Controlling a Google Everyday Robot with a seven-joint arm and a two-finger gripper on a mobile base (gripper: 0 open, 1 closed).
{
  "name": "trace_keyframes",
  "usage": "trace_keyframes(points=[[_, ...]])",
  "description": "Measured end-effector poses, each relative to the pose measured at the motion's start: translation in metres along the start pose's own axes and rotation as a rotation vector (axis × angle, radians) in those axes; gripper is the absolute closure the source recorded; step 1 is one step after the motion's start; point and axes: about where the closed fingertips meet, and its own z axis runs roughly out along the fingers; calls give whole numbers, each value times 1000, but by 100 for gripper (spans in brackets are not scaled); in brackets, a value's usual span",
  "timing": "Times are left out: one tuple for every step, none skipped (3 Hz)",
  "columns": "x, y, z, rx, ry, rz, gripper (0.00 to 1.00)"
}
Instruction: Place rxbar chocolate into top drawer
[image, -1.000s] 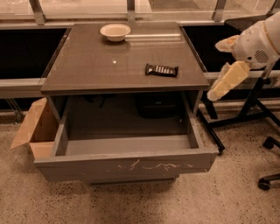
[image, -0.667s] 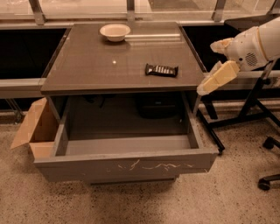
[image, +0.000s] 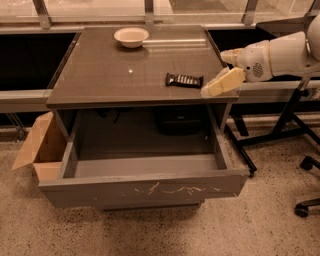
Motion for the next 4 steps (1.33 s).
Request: trace_keyframes(points=[[3, -5, 3, 3, -1, 0, 0], [12, -22, 12, 13, -5, 1, 0], [26, -47, 24, 21, -2, 13, 0], [35, -69, 44, 37, 21, 9, 0]])
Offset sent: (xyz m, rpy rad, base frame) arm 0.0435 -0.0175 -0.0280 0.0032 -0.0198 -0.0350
